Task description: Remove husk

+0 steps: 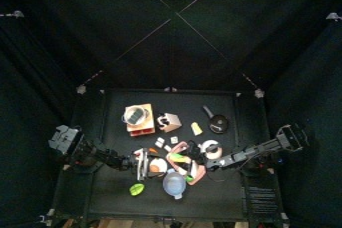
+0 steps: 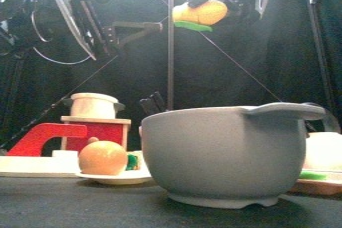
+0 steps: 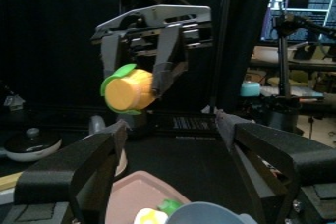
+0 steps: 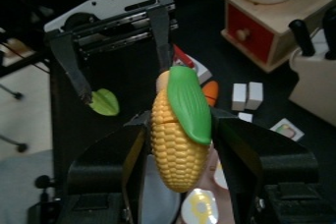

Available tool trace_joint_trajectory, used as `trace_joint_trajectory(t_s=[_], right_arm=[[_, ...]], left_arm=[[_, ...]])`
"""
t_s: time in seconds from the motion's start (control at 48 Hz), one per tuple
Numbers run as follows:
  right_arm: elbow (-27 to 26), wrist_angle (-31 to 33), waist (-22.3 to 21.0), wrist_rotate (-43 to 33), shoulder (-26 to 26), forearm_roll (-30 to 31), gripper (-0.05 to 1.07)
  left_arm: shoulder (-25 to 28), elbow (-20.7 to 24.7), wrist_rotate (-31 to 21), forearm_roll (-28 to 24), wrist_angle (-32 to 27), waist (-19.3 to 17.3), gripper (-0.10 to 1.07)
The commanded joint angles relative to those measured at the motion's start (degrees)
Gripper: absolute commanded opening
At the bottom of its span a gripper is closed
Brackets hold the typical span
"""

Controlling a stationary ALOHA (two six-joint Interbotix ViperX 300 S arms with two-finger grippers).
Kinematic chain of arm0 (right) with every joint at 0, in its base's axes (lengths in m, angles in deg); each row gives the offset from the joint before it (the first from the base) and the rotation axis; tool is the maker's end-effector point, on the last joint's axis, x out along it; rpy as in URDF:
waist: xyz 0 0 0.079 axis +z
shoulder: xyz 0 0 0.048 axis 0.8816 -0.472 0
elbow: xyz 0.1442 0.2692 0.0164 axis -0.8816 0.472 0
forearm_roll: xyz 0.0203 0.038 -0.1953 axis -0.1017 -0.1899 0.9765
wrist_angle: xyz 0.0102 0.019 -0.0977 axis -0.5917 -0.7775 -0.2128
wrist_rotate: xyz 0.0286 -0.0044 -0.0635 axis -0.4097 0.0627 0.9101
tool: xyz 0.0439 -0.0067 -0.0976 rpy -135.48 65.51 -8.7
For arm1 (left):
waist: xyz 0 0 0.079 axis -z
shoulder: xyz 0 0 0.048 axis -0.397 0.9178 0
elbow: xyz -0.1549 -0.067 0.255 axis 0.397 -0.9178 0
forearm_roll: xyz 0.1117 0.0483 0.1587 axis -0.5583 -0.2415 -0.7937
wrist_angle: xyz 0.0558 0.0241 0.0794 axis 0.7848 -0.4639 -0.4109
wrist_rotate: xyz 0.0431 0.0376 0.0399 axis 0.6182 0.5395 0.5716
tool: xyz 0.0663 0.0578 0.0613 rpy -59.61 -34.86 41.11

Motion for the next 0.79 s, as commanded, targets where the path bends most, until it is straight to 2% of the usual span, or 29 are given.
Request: trace_joint_trajectory(t_s=[0.0, 0.146, 0.458, 0.771], right_arm=[[0.53, -5.27, -2.72, -3.08, 2.02, 2.11, 0.71], [0.44, -12.22, -3.96, -4.83, 1.76, 3.52, 0.71], [3.08, -24.79, -6.42, -3.96, 3.60, -3.08, 0.70], [3.34, -26.19, -7.12, -3.96, 3.69, -3.43, 0.70]], left_arm=[[0.62, 2.90, -0.09, 0.79, 0.53, -0.09, 1.04], [2.02, 4.57, 0.35, 4.75, 0.53, -0.09, 1.04], [2.72, 4.04, 0.53, 4.92, 0.53, -0.35, 1.04], [4.39, 7.91, 0.18, 3.52, 0.44, 0.44, 1.04]])
